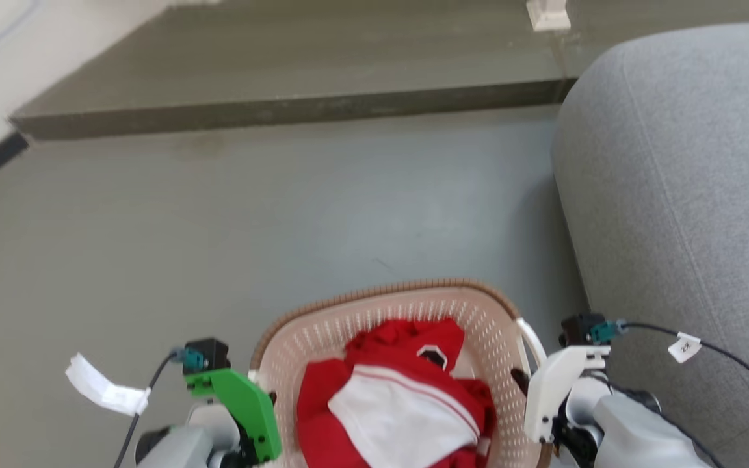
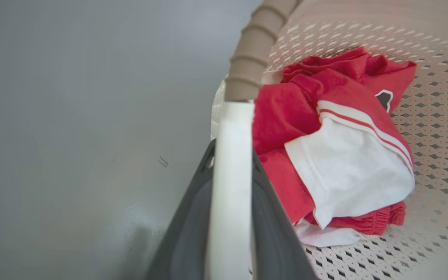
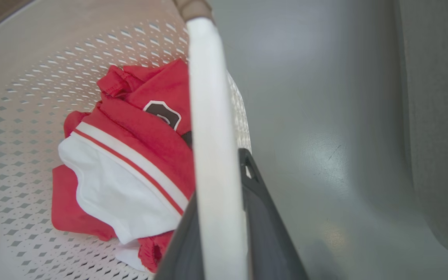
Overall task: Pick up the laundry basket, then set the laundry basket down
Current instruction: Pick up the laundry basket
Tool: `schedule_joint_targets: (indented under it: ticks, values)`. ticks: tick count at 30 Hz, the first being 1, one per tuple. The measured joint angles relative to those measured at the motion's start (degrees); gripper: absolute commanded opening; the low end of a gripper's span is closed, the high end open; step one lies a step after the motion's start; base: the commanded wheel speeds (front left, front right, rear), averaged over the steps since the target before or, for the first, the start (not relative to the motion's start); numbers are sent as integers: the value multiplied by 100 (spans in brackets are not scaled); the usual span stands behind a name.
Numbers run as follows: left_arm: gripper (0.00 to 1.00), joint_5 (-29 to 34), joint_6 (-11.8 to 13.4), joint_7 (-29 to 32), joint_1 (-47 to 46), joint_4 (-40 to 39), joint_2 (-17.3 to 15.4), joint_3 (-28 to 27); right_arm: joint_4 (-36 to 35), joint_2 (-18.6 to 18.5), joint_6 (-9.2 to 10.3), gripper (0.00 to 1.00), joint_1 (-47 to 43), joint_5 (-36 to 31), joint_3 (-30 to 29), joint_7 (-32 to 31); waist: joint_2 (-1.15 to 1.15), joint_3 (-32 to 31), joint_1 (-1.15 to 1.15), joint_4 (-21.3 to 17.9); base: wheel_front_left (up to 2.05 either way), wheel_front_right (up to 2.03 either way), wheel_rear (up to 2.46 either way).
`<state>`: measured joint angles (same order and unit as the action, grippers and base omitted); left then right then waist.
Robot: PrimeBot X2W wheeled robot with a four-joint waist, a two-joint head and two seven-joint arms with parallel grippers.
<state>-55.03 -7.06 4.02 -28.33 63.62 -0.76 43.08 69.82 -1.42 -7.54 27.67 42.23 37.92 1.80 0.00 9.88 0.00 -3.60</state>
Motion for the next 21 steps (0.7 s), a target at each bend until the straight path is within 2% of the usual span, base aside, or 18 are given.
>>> schedule_joint_targets:
  ticks: [10,21]
  values:
    - [0,-143,-1,305,314,52,14,127,14,21,0,0,-341,131,137,-334,0,-657,0,20,0,0,0]
    - [0,-286,0,505,314,38,9,160,-12,-1,63,0,-342,318,188,-519,0,-777,0,-19,0,0,0]
